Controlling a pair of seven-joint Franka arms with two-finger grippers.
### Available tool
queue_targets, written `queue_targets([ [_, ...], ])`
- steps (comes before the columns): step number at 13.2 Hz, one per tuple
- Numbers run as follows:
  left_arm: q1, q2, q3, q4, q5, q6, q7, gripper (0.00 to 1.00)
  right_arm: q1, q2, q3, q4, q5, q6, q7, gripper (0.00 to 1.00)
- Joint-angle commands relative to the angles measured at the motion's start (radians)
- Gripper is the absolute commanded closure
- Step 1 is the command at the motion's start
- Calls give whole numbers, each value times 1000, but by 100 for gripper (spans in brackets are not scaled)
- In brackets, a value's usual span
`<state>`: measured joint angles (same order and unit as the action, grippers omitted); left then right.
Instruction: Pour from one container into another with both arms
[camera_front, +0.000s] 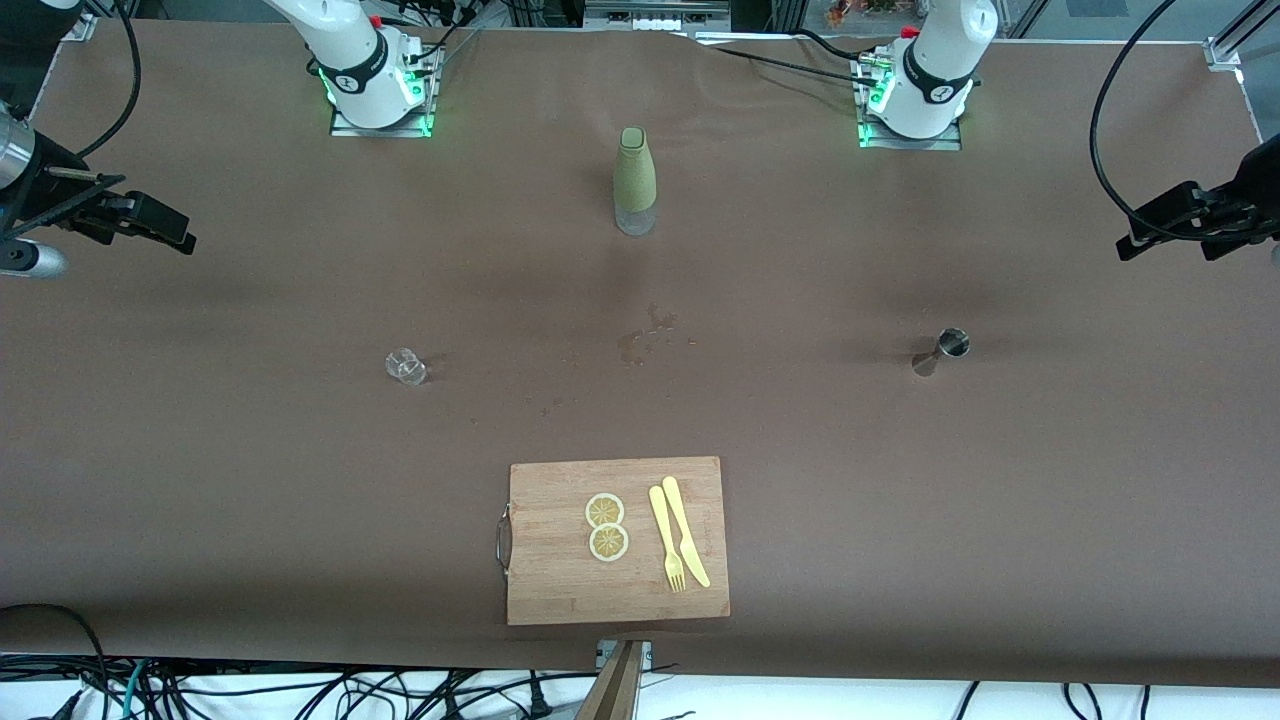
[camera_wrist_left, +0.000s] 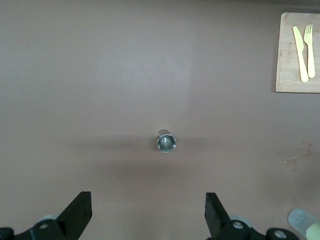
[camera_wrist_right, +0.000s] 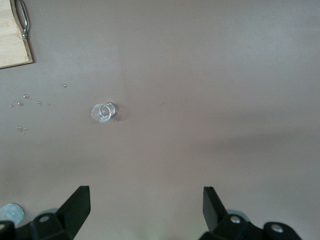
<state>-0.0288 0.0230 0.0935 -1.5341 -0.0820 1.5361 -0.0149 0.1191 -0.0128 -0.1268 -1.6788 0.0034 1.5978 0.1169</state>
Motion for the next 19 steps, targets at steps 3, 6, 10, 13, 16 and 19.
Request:
queue_targets([
  [3, -5, 5, -6, 23, -1, -44, 42, 0, -2, -3, 1, 16, -6, -18, 0, 0],
  [6, -3, 5, -3, 22, -2, -83, 99, 0, -2, -3, 1, 18, -5, -18, 0, 0],
  [10, -3, 5, -2, 34, -11, -82, 101, 0, -2, -3, -1, 16, -5, -21, -2, 0],
  [13, -10, 6, -11, 61, -15, -83, 89, 0, -4, -1, -2, 18, -3, -21, -2, 0],
  [16, -8, 8, -44, 60, 4, -97, 78, 0, -4, 1, -2, 16, -3, -21, -2, 0],
  [19, -8, 9, -51, 58, 7, -100, 34, 0, -2, 1, -2, 18, -3, -21, 3, 0],
])
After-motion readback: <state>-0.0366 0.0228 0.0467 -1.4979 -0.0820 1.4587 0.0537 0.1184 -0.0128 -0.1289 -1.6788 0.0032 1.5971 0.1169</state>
